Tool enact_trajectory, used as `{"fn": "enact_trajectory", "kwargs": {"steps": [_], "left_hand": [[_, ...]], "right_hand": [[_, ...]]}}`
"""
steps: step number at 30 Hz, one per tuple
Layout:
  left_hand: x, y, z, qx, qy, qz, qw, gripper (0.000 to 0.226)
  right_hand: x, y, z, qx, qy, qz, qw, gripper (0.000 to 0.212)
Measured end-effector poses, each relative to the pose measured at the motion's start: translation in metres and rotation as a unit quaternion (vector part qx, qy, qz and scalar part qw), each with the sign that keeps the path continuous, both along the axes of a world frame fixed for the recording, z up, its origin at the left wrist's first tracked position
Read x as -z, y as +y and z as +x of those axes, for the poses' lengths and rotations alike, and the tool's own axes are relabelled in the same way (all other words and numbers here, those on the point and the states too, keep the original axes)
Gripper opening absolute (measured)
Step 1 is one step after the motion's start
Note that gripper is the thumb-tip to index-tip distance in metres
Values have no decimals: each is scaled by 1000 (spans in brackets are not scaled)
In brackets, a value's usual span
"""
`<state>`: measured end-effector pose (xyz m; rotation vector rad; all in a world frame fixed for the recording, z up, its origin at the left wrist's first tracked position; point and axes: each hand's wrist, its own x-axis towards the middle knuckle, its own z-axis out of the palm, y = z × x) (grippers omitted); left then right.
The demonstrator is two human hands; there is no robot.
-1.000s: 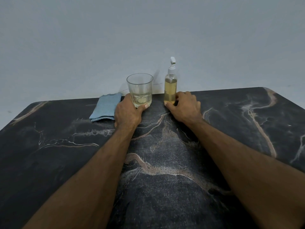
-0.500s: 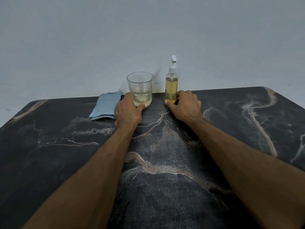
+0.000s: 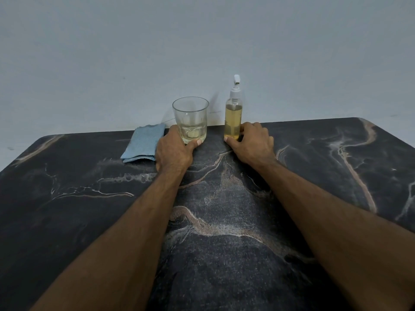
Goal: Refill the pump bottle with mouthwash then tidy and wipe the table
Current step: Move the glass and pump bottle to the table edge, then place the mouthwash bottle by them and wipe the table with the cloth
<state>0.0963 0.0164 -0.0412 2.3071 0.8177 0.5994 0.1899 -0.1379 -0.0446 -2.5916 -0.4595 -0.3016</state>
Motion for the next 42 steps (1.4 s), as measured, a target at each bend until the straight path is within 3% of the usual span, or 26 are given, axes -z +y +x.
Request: {"fn": "enact_trajectory", "kwargs": {"steps": [7, 12, 18, 22, 28, 34, 42], "left_hand": [[2, 1, 0, 2, -6, 0, 1000, 61], [0, 0, -7, 41, -19, -25, 999, 79], [-11, -4, -36, 99, 0, -64, 993, 90], [-16, -24, -69, 130, 19, -49, 990, 86], [-27, -77, -126, 152, 44, 46, 986, 73], [-33, -140, -173, 176, 58, 84, 979, 66], [-38, -195, -205, 222, 57, 95, 969, 58]], "right_hand": [[0, 0, -1, -3, 0, 11, 1000, 63], [-1, -9, -9, -14, 11, 45, 999, 78], [-9, -32, -36, -63, 85, 82, 991, 84], [-18, -59, -64, -83, 105, 107, 985, 69], [-35, -104, -124, -112, 75, 119, 984, 49], [-46, -158, -191, -122, 48, 153, 979, 36], [-33, -245, -247, -43, -1, 214, 976, 7]]}}
